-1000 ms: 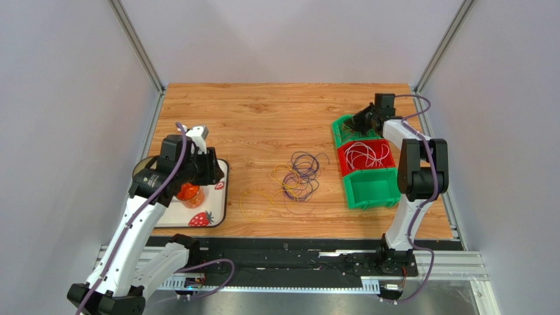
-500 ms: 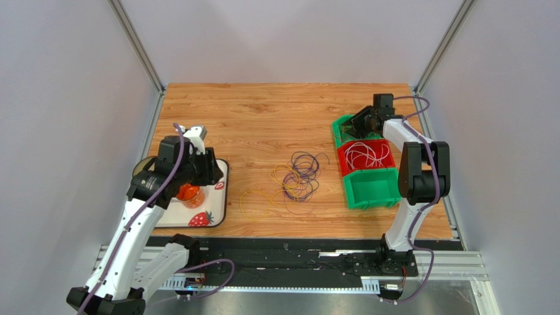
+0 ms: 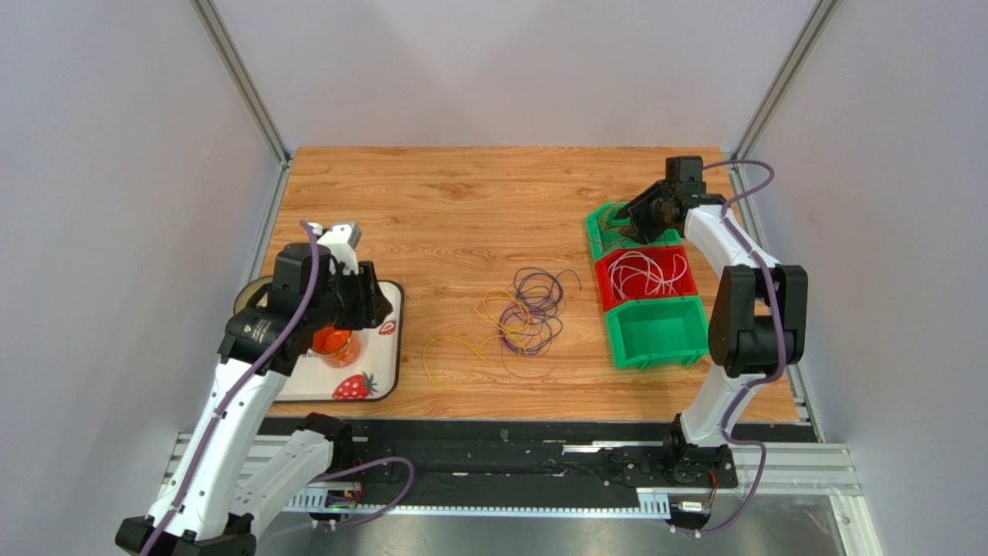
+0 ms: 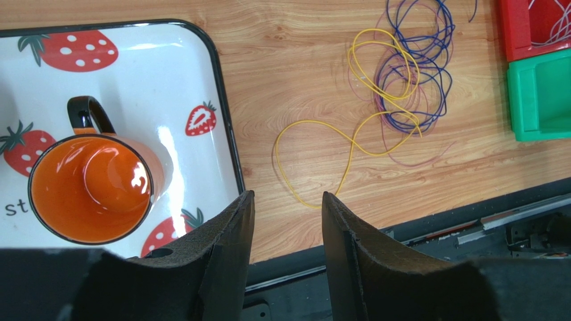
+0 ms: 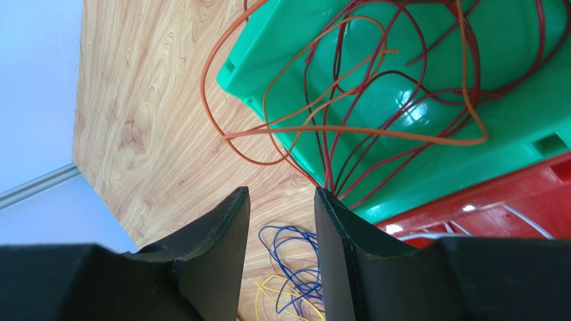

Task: Untangle the cables
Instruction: Place the cable in the bin.

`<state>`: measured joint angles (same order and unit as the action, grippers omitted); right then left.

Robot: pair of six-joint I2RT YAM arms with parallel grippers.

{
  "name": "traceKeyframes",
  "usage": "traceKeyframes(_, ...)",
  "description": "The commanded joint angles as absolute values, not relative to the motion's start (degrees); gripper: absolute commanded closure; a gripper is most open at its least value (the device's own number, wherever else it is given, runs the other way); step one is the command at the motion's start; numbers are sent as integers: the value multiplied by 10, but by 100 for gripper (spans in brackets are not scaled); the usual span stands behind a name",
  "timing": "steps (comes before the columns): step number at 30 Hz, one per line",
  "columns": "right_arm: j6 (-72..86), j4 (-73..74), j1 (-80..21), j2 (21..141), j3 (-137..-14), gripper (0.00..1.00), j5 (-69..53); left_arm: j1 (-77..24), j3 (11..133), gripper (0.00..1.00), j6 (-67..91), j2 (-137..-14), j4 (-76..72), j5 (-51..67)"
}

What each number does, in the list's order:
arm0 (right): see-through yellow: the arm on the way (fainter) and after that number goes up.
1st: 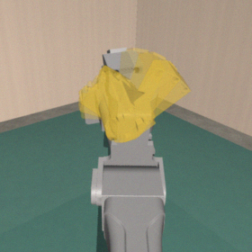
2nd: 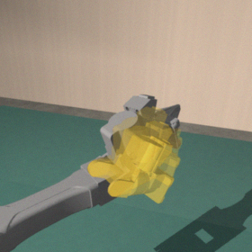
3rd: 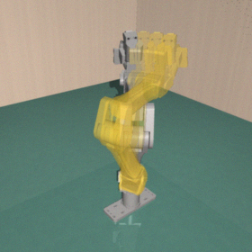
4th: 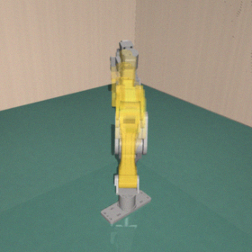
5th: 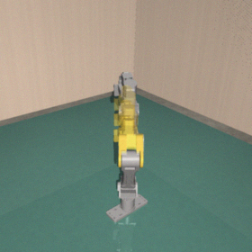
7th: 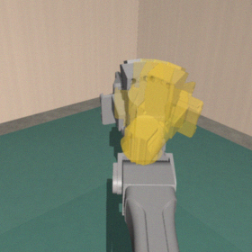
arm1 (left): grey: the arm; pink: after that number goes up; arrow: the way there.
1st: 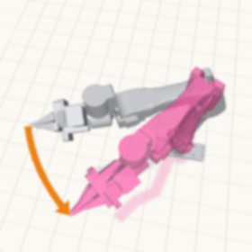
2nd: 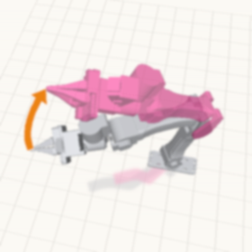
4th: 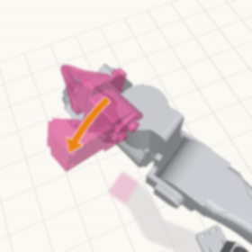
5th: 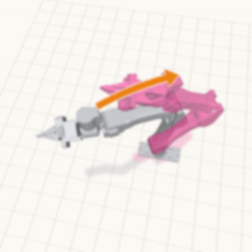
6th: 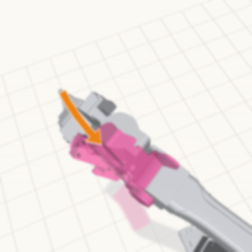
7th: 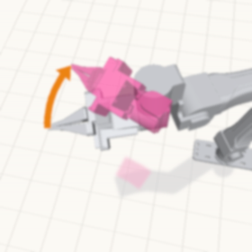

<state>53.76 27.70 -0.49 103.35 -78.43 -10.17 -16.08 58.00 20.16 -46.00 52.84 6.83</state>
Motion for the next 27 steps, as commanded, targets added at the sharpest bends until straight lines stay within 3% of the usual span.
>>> traceKeyframes(1,524,304,-4,991,-802,56,-87,-157,577,50,191,-451,507,72)
traceKeyframes(9,505,320,-18,936,-800,57,-104,-157,576,50,192,-450,506,71)
traceKeyframes(22,405,331,-169,811,-687,58,-71,-158,574,45,221,-461,490,76)
traceKeyframes(27,387,330,-206,751,-636,51,-62,-186,569,46,260,-500,454,83)
